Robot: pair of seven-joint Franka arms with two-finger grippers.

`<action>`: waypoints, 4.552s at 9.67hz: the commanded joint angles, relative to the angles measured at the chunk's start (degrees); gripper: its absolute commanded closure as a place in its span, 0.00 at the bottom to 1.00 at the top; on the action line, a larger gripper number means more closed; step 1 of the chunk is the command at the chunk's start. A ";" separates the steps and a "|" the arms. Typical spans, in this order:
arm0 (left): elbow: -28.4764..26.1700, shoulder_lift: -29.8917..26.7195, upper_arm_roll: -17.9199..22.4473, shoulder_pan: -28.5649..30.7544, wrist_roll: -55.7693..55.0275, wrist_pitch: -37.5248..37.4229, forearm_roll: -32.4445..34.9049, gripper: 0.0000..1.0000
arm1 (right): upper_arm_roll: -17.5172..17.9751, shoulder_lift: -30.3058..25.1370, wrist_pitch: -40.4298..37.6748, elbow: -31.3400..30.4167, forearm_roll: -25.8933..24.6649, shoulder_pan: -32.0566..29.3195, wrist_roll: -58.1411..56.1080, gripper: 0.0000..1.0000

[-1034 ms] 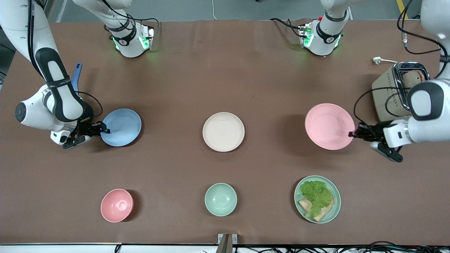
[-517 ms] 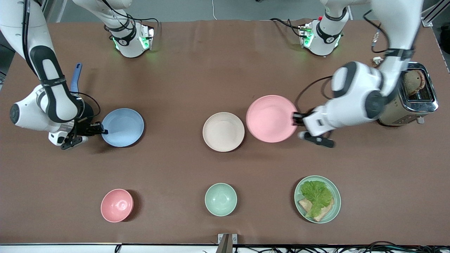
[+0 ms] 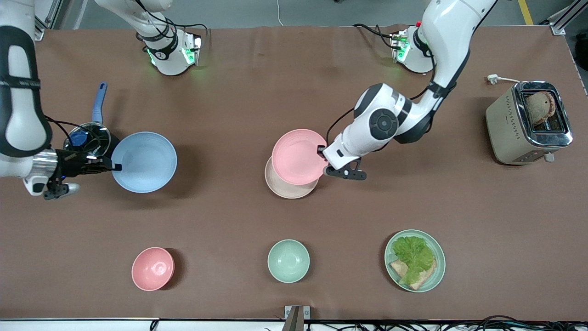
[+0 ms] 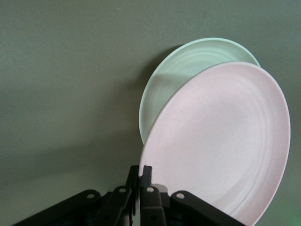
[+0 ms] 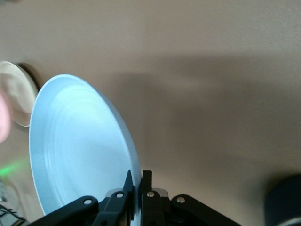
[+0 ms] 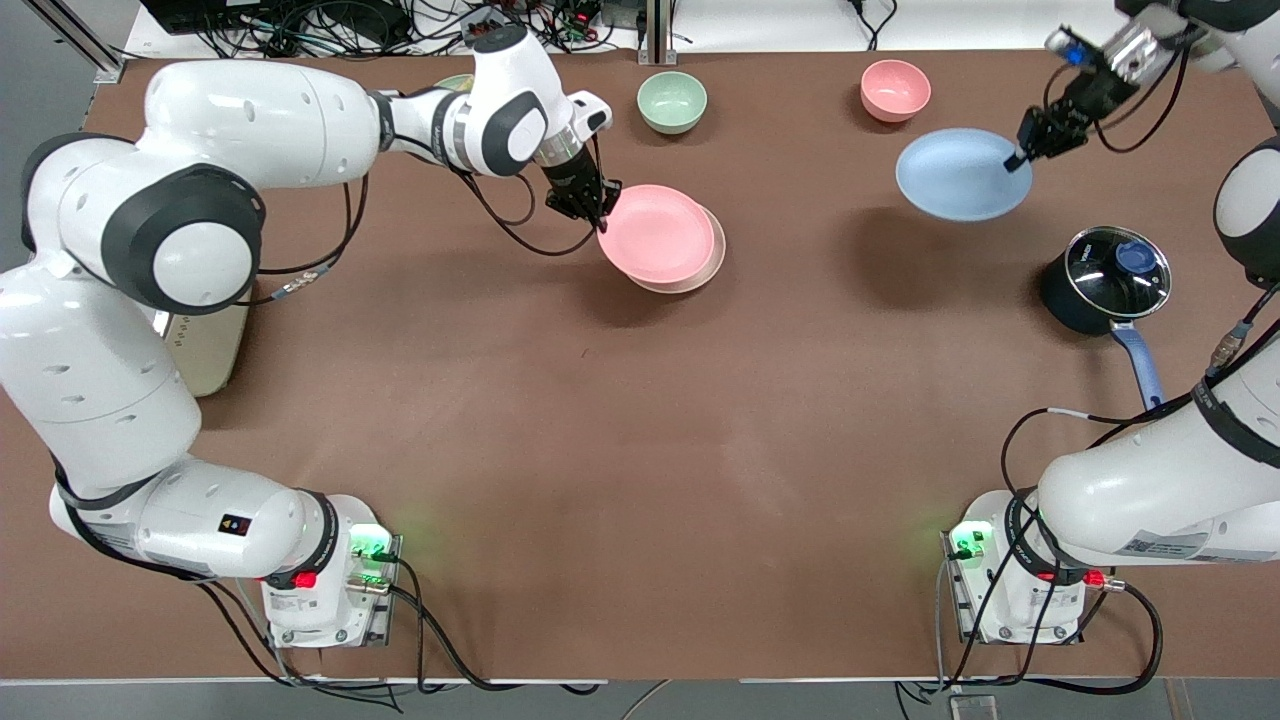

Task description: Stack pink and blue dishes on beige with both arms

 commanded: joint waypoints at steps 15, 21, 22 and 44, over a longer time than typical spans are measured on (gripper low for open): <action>21.20 -10.23 0.76 11.19 -1.88 -28.19 23.90 0.00 | 32.10 -1.38 36.80 -13.58 -1.22 12.17 48.30 0.98; 21.87 -24.99 7.92 16.23 16.76 -44.49 13.96 0.00 | 32.37 7.17 54.13 -16.39 -1.22 18.16 50.42 0.96; 19.59 -28.50 14.24 13.07 17.21 -47.91 10.02 0.00 | 32.37 7.26 54.41 -16.40 -1.22 18.60 50.42 0.95; 15.78 -32.85 16.59 12.95 17.83 -51.29 8.93 0.00 | 8.46 -20.60 -11.69 14.89 -26.53 5.16 38.02 0.00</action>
